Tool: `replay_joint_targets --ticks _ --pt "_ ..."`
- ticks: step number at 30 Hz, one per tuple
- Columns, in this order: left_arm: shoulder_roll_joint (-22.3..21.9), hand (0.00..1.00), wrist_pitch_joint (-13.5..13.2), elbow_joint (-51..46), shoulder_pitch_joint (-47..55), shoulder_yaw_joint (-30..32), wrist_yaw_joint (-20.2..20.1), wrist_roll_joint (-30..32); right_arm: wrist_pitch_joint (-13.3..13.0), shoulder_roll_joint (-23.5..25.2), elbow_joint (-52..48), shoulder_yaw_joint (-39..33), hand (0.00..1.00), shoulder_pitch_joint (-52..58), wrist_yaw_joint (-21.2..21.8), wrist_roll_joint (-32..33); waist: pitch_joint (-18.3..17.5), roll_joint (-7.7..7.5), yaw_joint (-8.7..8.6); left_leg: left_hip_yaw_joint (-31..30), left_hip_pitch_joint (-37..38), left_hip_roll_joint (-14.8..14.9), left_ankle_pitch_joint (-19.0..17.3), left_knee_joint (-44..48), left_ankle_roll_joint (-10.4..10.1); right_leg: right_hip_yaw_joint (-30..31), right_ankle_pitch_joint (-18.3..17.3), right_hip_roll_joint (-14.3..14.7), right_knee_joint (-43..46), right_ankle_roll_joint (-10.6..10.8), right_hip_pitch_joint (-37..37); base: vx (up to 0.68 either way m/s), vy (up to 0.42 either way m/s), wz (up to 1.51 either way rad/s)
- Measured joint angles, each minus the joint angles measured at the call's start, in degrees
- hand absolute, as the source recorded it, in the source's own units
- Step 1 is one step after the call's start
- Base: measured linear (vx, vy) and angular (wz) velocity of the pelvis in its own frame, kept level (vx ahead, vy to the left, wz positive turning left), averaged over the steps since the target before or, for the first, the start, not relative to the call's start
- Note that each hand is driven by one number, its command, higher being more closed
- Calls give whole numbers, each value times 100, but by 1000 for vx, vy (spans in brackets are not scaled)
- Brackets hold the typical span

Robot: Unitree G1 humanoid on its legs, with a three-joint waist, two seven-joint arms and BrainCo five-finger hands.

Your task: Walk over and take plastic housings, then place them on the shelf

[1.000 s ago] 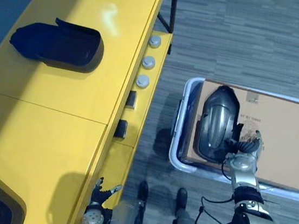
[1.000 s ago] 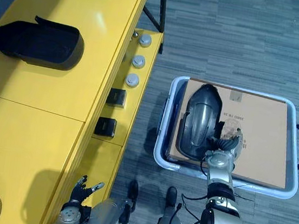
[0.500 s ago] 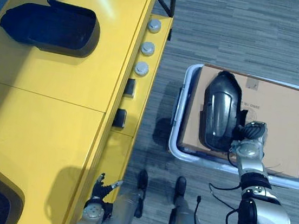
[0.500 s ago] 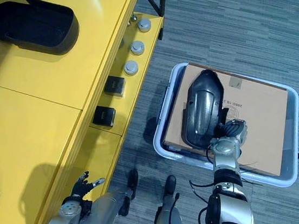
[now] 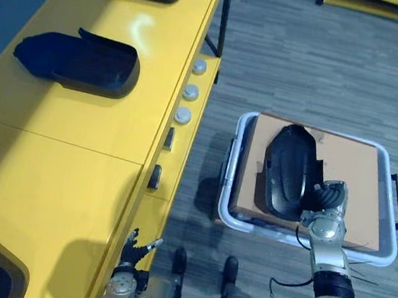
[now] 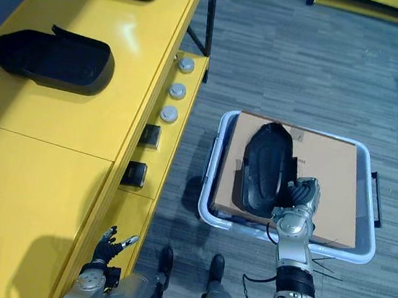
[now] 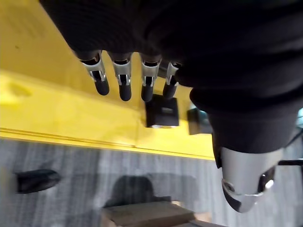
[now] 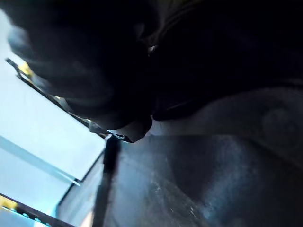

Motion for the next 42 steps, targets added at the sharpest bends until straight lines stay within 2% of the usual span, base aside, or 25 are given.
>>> replay_joint_targets --ticks 5,7,13,20,22,26,31,38,42 --pt "-16 0 -67 -1792 -4 -175 9 4 -6 202 -756 240 100 132 -43 -248 -197 24 -15 25 111 -7 10 -144 -66 6 -74 -11 32 6 9 -43 0 -5" --pt "-17 0 -84 -2702 -52 -219 139 56 -18 316 -1292 483 100 223 -45 -455 -246 35 -28 28 201 9 25 -200 -81 14 -73 14 30 13 65 32 -25 -6" --pt "-16 0 -239 -3768 -571 -317 479 232 -234 614 -2137 1169 100 272 23 -900 -484 31 -6 -90 380 15 59 -199 -28 2 -71 37 -35 14 270 57 -22 -1" --pt "-29 0 -212 -3835 -1061 -797 499 213 -423 895 -2586 2249 100 262 237 -1112 -543 -5 -12 -55 567 9 64 -328 -20 41 -73 33 -38 14 369 -25 -1 -5" --pt "-30 0 -131 -3825 -1182 -981 541 214 -531 925 -2639 2690 100 262 326 -1110 -678 -3 -19 -32 577 9 65 -399 -23 49 -75 35 -39 15 342 -32 -2 -5" --pt "-98 0 -105 -3814 -1340 -956 828 216 -586 1038 -2799 2903 100 264 370 -1104 -718 -11 -8 -4 600 6 67 -407 -25 66 -76 34 -33 16 351 -5 -1 -1" --pt "-90 0 -31 -3525 -1389 -951 1129 211 -591 1036 -2799 3130 100 273 373 -1051 -948 -26 -21 66 623 4 68 -413 -23 155 -76 37 -49 16 345 12 2 -8" --pt "14 0 -36 -3219 -1516 -954 1144 -213 -590 763 -2799 3292 100 273 368 -991 -975 -30 -22 101 643 5 68 -418 -23 181 -76 38 -50 16 345 0 -1 -1" --pt "110 0 -31 -3142 -1514 -956 1237 -244 -588 641 -2798 3407 100 273 368 -992 -1050 -30 -20 101 642 7 68 -429 -23 182 -76 42 -50 16 338 0 0 0"
